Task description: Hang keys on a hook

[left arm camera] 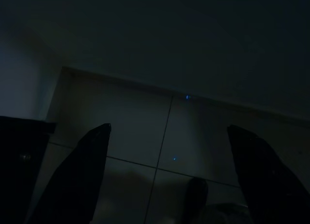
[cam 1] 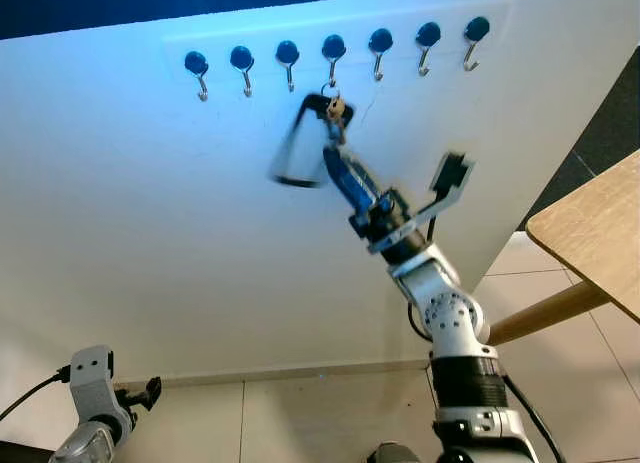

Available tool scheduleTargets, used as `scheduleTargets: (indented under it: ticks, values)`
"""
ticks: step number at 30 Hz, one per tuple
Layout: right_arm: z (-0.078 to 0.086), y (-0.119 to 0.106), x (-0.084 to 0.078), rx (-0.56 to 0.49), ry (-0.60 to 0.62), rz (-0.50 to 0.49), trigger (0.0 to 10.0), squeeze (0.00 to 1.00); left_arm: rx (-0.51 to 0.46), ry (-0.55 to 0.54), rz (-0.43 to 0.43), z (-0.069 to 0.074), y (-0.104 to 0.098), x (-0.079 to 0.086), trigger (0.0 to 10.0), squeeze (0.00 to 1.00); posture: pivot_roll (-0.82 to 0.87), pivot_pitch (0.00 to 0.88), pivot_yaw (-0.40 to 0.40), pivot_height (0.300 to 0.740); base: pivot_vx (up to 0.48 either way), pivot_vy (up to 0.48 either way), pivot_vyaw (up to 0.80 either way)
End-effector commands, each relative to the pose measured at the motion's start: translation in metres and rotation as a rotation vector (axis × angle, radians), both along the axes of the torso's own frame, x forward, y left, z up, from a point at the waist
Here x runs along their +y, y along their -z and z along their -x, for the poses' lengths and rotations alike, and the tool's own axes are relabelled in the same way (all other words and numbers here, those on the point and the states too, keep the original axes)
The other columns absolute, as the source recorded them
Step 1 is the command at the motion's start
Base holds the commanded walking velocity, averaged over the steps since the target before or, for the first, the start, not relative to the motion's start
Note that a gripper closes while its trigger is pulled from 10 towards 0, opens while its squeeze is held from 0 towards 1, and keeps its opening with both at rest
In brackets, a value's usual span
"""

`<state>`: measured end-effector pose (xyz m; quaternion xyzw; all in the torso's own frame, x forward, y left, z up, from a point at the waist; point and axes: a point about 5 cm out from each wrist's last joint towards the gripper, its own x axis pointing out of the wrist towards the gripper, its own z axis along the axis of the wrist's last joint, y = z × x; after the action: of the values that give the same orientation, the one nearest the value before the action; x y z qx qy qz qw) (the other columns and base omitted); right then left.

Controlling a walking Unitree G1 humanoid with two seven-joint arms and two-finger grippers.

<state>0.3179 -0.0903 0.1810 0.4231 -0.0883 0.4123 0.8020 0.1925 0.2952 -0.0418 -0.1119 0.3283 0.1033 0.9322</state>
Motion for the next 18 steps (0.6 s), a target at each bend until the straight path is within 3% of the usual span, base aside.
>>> scheduleTargets:
  ticks: [1, 3, 5, 6, 10, 13, 15, 18]
  values:
    - [0.002, 0.012, 0.004, 0.026, -0.025, 0.034, 10.0, 0.00, 0.035, 0.003, 0.008, 0.008, 0.006, -0.003, 10.0, 0.00, -0.10, 0.120, 0.094, 0.740, 0.000, 0.000, 0.00]
    - [0.003, 0.022, 0.002, 0.053, -0.022, 0.064, 10.0, 0.00, 0.039, 0.004, 0.008, 0.009, 0.007, -0.004, 10.0, 0.00, -0.10, 0.120, 0.094, 0.740, 0.000, 0.000, 0.00]
    - [0.006, 0.052, -0.006, 0.130, -0.002, 0.148, 10.0, 0.00, 0.052, 0.010, 0.005, 0.012, 0.009, -0.004, 10.0, 0.00, -0.10, 0.114, 0.096, 0.740, 0.000, 0.000, 0.00]
    - [0.006, 0.052, -0.006, 0.130, -0.002, 0.148, 10.0, 0.00, 0.052, 0.010, 0.005, 0.012, 0.009, -0.004, 10.0, 0.00, -0.10, 0.114, 0.096, 0.740, 0.000, 0.000, 0.00]
    - [0.016, 0.121, -0.025, 0.326, 0.076, 0.446, 10.0, 0.00, 0.088, 0.030, -0.004, 0.017, 0.013, -0.008, 10.0, 0.00, -0.11, 0.107, 0.095, 0.740, 0.000, 0.000, 0.00]
    - [0.019, 0.136, -0.033, 0.386, 0.106, 0.497, 10.0, 0.00, 0.095, 0.033, -0.004, 0.018, 0.015, -0.009, 10.0, 0.00, -0.10, 0.106, 0.093, 0.740, 0.000, 0.000, 0.00]
    - [0.029, 0.164, -0.055, 0.542, 0.214, 0.555, 10.0, 0.00, 0.111, 0.038, -0.005, 0.021, 0.018, -0.013, 10.0, 0.00, -0.10, 0.106, 0.088, 0.740, 0.000, 0.000, 0.00]
    - [0.036, 0.177, -0.066, 0.623, 0.266, 0.596, 10.0, 0.00, 0.121, 0.033, -0.005, 0.024, 0.020, -0.014, 10.0, 0.00, -0.10, 0.106, 0.088, 0.740, 0.000, 0.000, 0.00]
